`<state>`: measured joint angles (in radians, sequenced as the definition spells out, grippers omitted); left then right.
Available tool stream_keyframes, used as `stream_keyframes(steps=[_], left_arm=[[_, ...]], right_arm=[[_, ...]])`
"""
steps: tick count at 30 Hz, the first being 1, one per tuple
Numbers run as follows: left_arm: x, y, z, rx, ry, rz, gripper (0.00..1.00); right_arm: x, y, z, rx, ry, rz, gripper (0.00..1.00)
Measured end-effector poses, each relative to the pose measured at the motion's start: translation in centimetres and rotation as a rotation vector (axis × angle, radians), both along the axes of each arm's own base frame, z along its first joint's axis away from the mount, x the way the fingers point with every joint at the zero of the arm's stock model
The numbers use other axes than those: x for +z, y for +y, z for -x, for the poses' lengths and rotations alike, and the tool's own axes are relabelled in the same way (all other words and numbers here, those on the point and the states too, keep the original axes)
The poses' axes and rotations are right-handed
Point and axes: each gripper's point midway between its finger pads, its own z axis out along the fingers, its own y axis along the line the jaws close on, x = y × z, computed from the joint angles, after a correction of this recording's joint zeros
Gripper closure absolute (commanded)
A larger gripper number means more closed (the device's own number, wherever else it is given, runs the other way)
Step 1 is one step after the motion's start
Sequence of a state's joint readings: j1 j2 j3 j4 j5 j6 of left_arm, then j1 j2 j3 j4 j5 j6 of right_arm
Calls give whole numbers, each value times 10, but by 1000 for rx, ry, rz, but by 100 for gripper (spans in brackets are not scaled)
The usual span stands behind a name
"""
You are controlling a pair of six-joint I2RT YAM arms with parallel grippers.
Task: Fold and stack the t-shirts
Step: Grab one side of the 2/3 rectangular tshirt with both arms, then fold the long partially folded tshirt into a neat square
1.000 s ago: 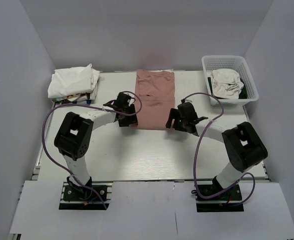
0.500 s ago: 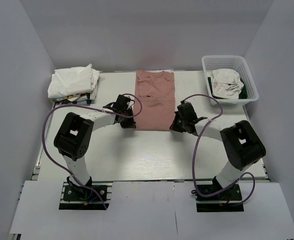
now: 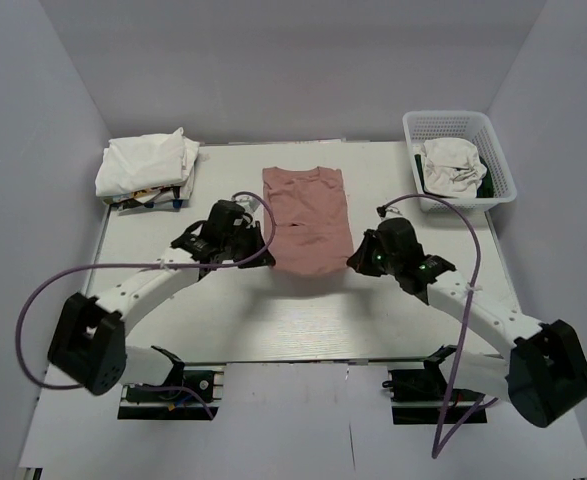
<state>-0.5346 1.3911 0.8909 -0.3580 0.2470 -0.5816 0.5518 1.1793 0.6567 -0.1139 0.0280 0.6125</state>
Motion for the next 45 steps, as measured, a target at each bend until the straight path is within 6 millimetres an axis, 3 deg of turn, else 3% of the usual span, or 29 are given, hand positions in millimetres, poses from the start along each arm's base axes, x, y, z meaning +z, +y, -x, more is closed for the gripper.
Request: stream_keyframes(steps=[5,8,12,16,25,33,41,45], left_arm=[[50,5,14,-8,-138,82,100],[67,6,10,6,-195,103,100],[80,6,-10,57,-232,83,100],[90,11,-46,162,-255,23,100],[86,27,-118,365,-258,-143,100],[88,37,-183,450,-276,-200,100],[72,38,-233,442,-266,-213,100],[52,40,-252,436,-239,-212,100]], right_arm=[[22,1,15,49,-33,-18,100],[41,4,9,56,-79,-30,100],[71,10,-10,43,-144,-42,100],[88,20,-34,28,-164,-42,100],[90,34,-106,-7,-158,5,100],[112,37,-158,-3,-199,-21,100],[92,39,-196,18,-149,-43,100],[80,39,-218,26,-123,-62,100]])
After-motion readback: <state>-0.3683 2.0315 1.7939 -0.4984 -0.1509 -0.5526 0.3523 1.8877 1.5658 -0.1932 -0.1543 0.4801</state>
